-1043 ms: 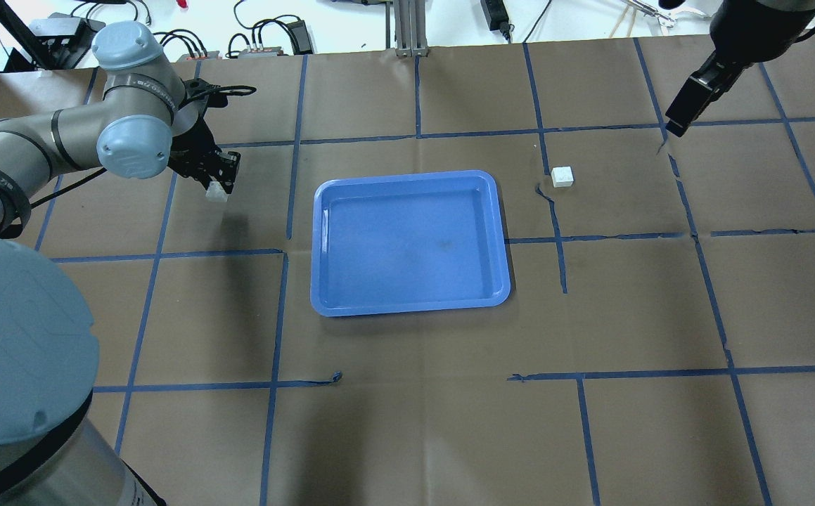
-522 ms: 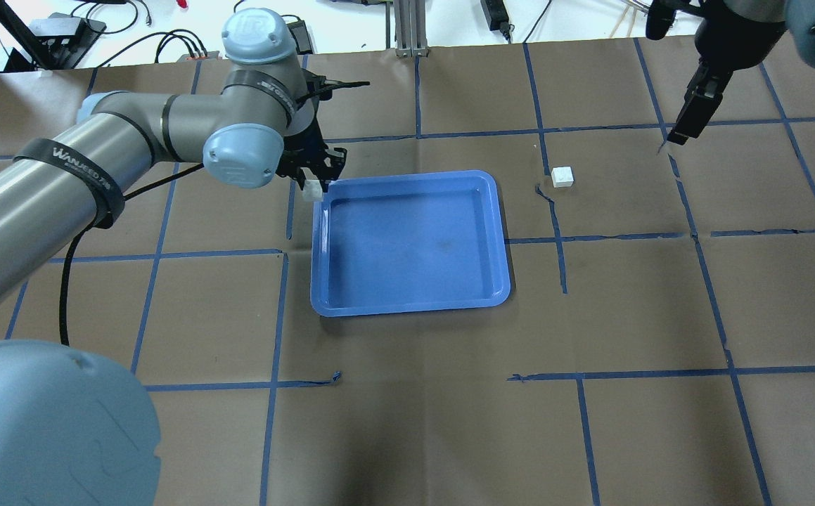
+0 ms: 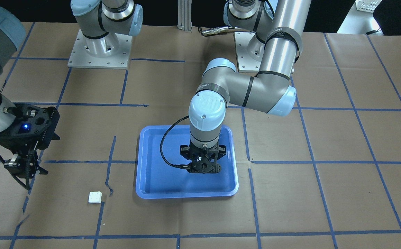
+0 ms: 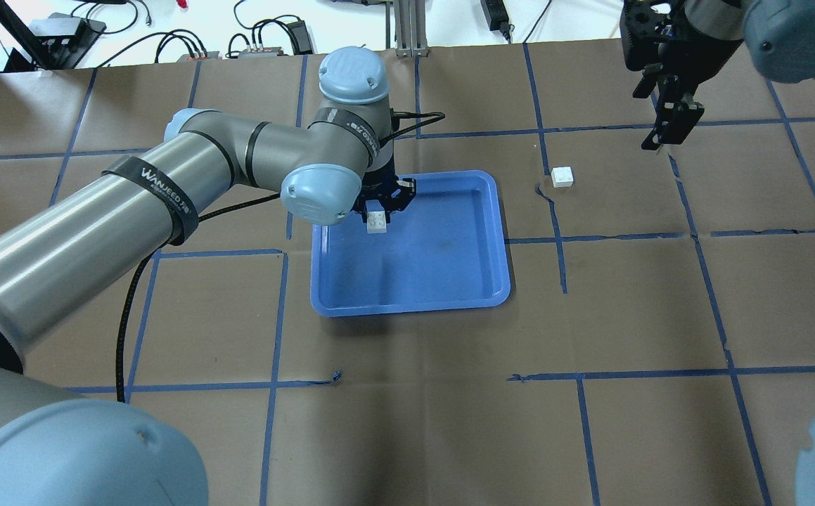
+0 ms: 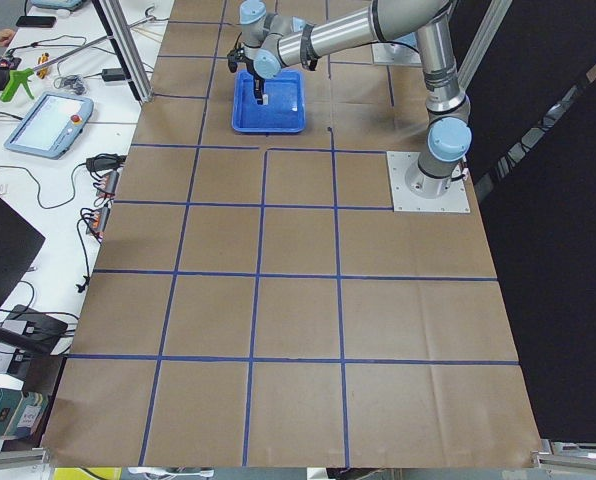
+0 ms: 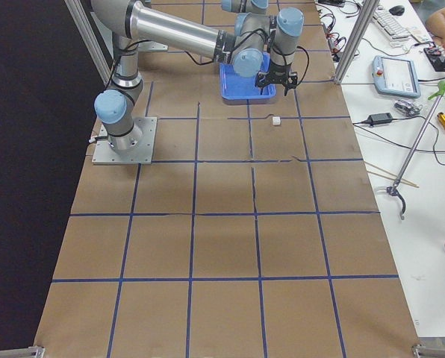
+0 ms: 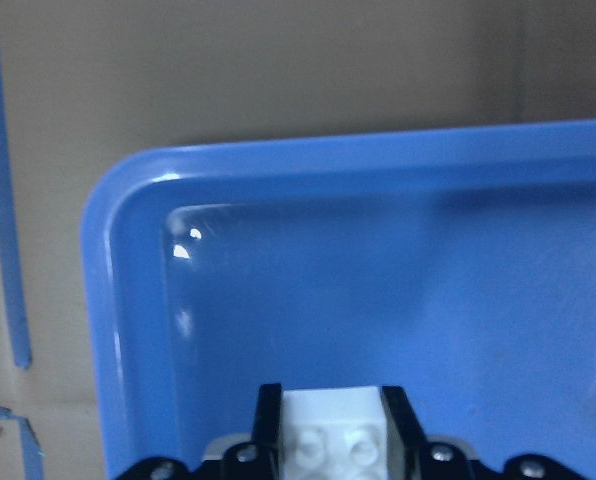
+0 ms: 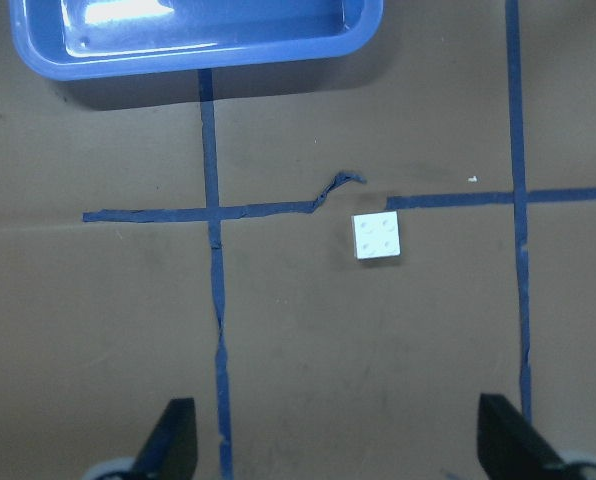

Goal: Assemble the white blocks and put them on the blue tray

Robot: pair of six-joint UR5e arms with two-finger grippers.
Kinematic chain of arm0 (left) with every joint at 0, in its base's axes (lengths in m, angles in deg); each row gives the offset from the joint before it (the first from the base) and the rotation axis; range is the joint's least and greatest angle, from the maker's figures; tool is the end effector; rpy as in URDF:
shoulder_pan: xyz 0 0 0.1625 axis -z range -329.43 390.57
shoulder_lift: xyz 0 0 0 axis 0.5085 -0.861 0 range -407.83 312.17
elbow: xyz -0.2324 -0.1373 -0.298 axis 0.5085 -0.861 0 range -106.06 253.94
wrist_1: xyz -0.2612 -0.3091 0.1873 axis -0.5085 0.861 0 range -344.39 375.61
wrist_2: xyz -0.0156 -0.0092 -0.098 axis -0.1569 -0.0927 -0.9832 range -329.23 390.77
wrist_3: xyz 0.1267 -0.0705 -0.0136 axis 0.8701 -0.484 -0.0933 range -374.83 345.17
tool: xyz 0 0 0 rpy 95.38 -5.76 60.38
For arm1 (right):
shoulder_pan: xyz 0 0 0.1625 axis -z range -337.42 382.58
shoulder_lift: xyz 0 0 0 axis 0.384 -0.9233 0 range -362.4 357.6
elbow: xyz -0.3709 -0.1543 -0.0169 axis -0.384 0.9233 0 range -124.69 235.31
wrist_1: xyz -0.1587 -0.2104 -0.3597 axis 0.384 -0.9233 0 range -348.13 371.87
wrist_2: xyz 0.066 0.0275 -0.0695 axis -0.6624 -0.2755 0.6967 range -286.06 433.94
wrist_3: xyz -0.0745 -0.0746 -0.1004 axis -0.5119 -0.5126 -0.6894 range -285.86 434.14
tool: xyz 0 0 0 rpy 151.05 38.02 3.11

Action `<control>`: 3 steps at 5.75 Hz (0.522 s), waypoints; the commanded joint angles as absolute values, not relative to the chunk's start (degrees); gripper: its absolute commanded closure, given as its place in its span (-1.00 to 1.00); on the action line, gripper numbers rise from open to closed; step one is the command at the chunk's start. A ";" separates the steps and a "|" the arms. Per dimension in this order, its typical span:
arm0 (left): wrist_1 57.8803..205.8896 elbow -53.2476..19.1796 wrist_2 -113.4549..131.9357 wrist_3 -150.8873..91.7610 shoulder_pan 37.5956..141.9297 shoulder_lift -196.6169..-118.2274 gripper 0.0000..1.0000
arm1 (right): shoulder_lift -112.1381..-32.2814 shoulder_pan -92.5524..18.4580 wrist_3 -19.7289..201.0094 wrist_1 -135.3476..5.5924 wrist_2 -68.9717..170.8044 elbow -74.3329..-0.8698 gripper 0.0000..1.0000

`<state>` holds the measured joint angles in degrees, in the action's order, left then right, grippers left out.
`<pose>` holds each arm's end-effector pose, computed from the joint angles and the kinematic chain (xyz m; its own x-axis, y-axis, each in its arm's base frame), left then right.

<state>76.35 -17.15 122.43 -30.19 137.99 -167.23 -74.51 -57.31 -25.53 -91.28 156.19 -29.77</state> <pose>-0.3210 -0.5916 0.1492 -0.9988 0.0366 -0.0334 0.0362 0.9993 0.0130 0.0385 -0.6554 0.3057 -0.0091 -0.9996 0.0257 -0.9912 0.0056 -0.1323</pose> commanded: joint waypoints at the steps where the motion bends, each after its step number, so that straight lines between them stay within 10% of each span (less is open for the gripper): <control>1: 75.81 -17.03 122.27 -17.48 138.41 -167.54 0.58 | -68.97 -57.31 -31.76 -96.82 149.38 -29.77 -1.00; 3: 76.33 -18.17 123.14 0.76 139.02 -165.69 0.56 | -63.15 -57.22 -36.50 -99.49 148.47 -30.29 -1.00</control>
<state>76.09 -17.56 122.79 -5.80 138.78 -166.28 -65.42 -57.25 -34.71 -98.67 148.82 -29.91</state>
